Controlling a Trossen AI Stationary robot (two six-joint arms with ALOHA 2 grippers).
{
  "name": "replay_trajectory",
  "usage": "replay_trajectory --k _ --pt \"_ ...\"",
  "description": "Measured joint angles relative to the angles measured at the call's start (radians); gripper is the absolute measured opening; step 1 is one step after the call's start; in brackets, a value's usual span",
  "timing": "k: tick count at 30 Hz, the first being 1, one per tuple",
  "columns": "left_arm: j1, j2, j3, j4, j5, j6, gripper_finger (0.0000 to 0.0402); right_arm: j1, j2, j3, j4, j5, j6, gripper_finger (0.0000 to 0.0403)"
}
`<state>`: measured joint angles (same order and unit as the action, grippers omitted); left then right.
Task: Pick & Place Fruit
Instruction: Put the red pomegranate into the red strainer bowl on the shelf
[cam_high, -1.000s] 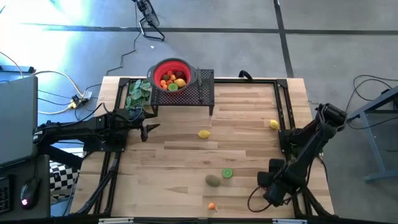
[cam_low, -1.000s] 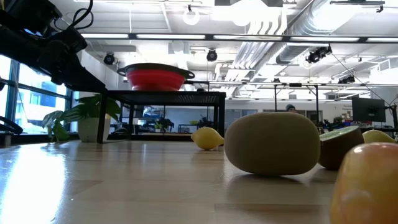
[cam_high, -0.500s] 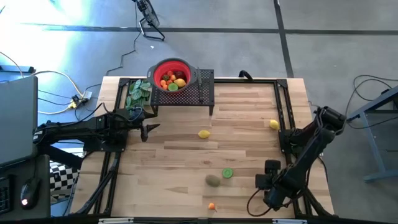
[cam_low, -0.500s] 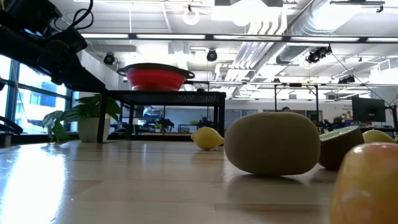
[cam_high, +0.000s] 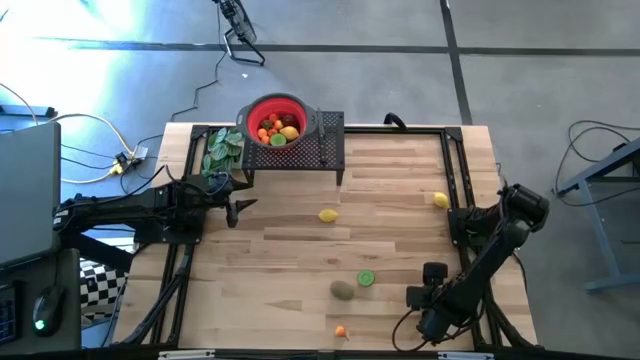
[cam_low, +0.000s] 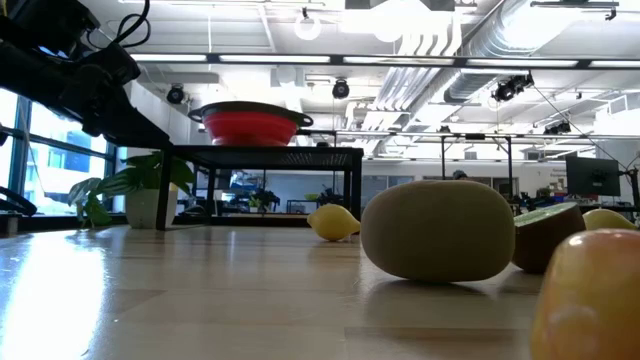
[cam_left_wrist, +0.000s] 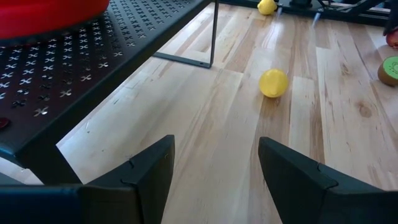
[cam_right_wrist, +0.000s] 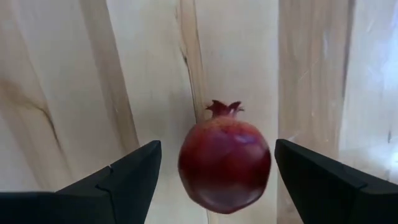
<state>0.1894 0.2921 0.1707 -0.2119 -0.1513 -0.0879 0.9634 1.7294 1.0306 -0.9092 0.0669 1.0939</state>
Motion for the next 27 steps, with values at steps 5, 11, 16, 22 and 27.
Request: replay_trajectory --k 5,11,16,22,27 --pt "0.0 0.0 0.0 0.0 0.0 0.0 0.0228 0.0 0.027 0.0 0.0 -0.025 0.001 0.0308" --pt "0.0 0.0 0.0 0.0 0.0 0.0 0.0228 -0.001 0.03 0.0 -0.004 -0.022 0.002 0.0301" --pt "0.0 0.0 0.0 0.0 0.0 0.0 0.0228 -0.001 0.03 0.0 -0.006 -0.024 0.003 0.0282" --pt "0.0 0.0 0.0 0.0 0.0 0.0 0.0228 -0.001 0.03 0.0 -0.006 -0.024 0.004 0.0254" --pt "0.0 0.0 0.0 0.0 0.0 0.0 0.0228 -0.001 0.03 0.0 -0.006 -0.025 0.016 0.0238"
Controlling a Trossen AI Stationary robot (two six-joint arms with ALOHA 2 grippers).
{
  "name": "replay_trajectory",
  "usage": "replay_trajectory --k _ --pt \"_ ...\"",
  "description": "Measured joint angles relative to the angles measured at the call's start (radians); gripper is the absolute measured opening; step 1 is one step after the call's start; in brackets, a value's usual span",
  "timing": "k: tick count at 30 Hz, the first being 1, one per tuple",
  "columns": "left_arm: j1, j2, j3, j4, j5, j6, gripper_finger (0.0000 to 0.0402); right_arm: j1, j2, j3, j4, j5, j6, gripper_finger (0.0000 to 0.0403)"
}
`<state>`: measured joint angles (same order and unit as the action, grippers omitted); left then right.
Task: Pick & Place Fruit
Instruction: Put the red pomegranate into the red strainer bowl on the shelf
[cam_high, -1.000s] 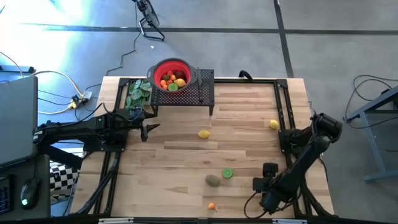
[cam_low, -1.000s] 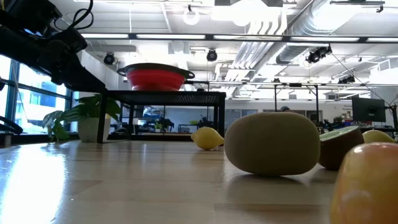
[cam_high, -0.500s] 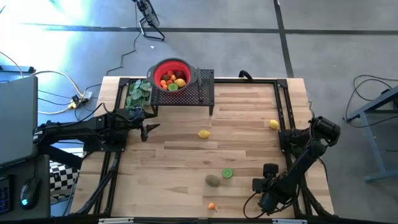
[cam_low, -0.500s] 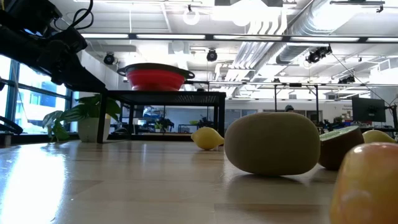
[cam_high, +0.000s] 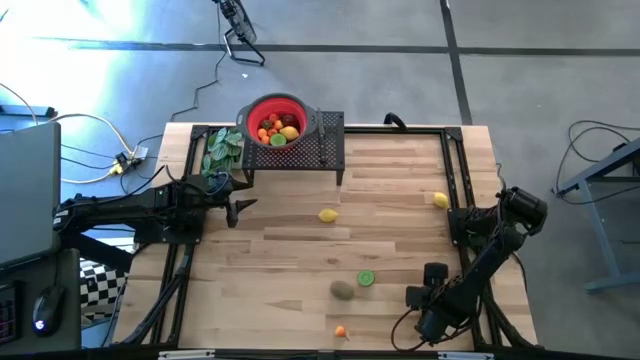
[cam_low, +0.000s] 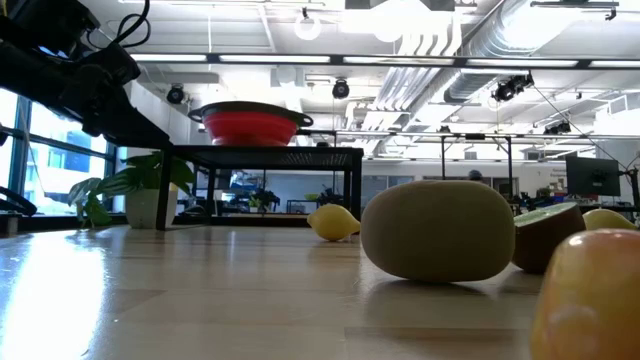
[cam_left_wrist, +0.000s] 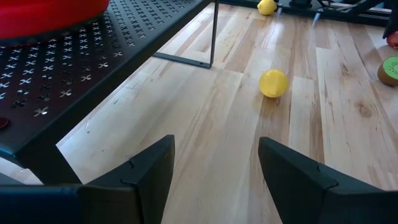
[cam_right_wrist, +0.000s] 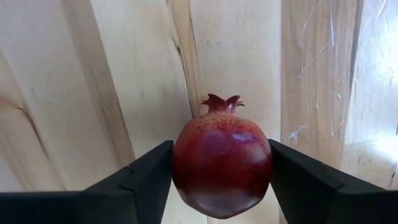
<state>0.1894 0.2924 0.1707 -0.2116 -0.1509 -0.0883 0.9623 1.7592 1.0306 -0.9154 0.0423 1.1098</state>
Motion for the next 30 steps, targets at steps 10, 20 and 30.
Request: replay_trajectory --k 10,20,30 --pt "0.0 0.0 0.0 0.0 0.0 0.0 0.0228 0.0 0.0 0.0 0.0 -0.001 0.085 0.0226" --pt "0.0 0.0 0.0 0.0 0.0 0.0 0.0228 -0.03 -0.025 0.0 0.001 -0.021 0.129 0.0225" --pt "0.0 0.0 0.0 0.0 0.0 0.0 0.0228 -0.165 -0.101 0.008 0.004 0.01 0.118 0.0224"
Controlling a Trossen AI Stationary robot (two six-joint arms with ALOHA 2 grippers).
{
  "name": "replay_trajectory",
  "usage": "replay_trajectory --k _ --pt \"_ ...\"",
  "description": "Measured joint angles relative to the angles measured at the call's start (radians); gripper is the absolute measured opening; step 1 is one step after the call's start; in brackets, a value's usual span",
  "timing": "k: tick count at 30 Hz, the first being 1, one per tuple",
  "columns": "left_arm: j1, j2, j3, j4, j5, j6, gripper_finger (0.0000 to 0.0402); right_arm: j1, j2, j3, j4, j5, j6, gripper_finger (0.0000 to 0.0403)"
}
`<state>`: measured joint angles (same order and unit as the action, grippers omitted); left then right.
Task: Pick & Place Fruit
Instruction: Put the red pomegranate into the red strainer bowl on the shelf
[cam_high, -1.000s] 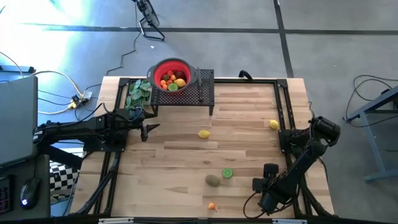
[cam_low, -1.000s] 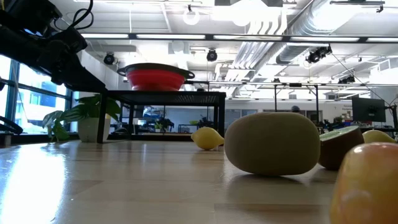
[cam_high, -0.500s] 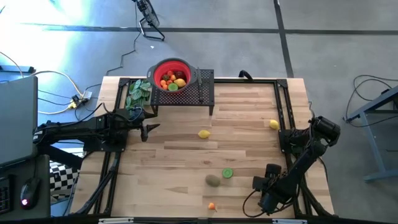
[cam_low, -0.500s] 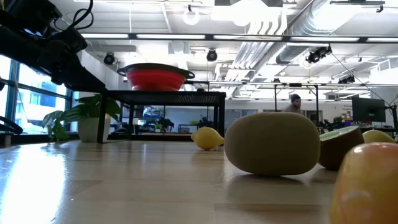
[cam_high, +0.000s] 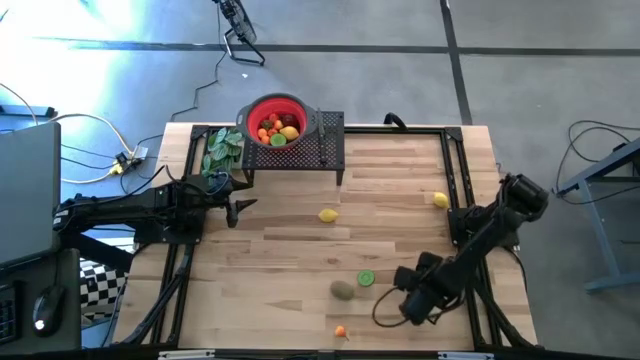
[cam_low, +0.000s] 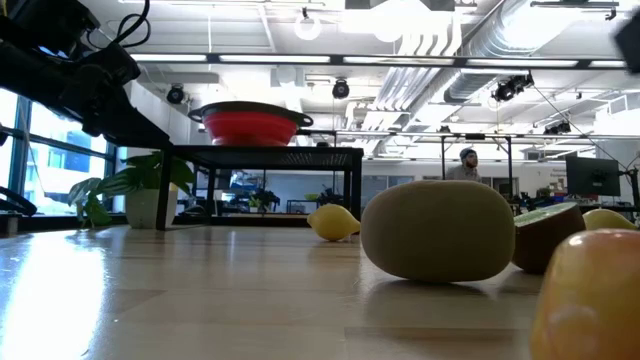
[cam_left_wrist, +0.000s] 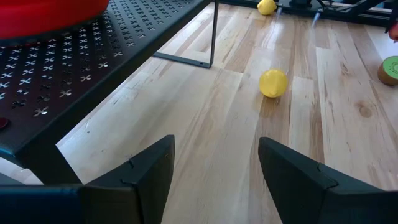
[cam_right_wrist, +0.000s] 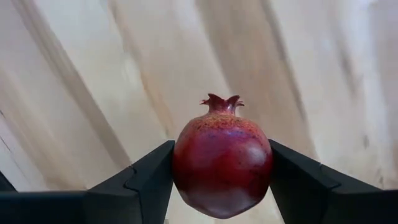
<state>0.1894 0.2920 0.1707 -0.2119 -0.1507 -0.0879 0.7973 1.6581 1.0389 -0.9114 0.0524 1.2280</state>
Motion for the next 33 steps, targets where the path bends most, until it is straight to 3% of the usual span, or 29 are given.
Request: replay_trajectory --k 8,15,23,33 --pt "0.0 0.0 0.0 0.0 0.0 0.004 0.0228 -0.125 -0.083 0.0 0.064 0.128 -0.074 0.0224" --pt "0.0 0.0 0.0 0.0 0.0 0.004 0.0228 -0.273 -0.128 0.0 0.217 0.258 -0.234 0.0224" --pt "0.0 0.0 0.0 0.0 0.0 0.004 0.0228 -0.45 -0.149 0.0 0.498 0.39 -0.552 0.0224" --pt "0.0 0.0 0.0 0.0 0.0 0.004 0.0228 -0.669 -0.149 0.0 1.039 0.5 -1.082 0.0224"
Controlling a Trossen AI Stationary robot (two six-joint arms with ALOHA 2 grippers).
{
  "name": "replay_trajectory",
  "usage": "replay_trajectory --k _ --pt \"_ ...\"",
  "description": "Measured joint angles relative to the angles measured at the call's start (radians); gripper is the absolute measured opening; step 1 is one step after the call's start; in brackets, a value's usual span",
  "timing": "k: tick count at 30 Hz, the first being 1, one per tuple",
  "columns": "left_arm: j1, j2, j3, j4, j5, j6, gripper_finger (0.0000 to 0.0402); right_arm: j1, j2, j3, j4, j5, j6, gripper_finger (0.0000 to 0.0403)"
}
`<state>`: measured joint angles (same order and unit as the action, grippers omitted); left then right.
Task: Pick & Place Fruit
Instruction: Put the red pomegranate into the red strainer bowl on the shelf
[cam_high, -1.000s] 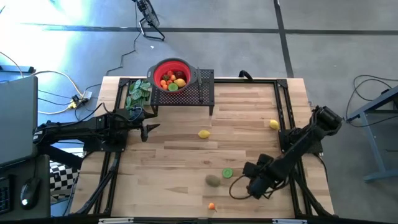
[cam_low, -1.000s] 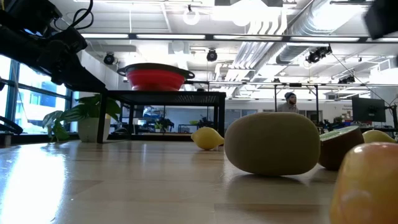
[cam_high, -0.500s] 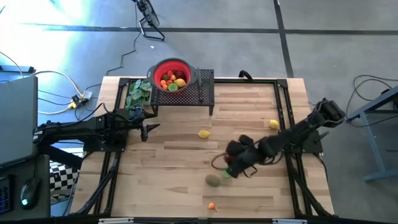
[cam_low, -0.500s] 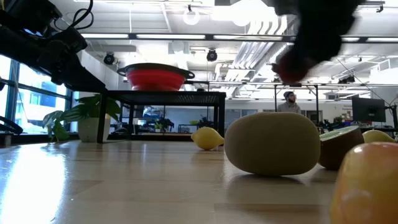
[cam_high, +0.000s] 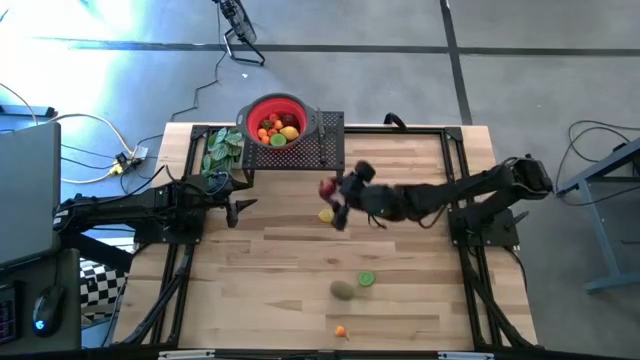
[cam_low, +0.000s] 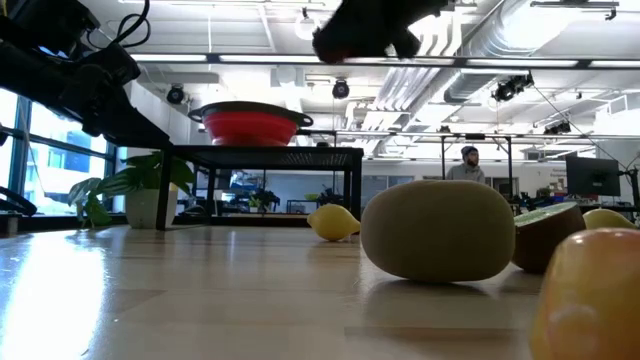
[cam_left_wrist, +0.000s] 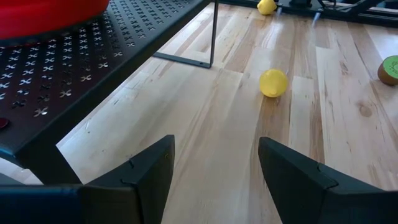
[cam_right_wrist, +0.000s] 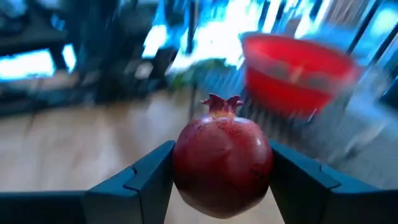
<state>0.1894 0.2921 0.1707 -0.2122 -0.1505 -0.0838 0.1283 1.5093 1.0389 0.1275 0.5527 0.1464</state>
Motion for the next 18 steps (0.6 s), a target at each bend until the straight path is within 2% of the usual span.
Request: replay_trajectory --k 5,10,13,18 --pt "0.0 0.0 0.0 0.0 0.0 0.0 0.0228 -0.094 0.0 0.0 0.225 -0.003 -0.201 0.0224" --pt "0.0 0.0 0.0 0.026 -0.03 0.0 0.0228 -0.194 0.001 0.0 0.326 -0.042 -0.211 0.0224" --pt "0.0 0.0 0.0 0.06 -0.102 0.0 0.0228 -0.246 0.017 0.0 0.388 -0.085 -0.157 0.0224" --pt "0.0 0.0 0.0 0.166 -0.296 0.0 0.0228 -0.306 0.058 0.0 0.492 -0.146 -0.135 0.0224"
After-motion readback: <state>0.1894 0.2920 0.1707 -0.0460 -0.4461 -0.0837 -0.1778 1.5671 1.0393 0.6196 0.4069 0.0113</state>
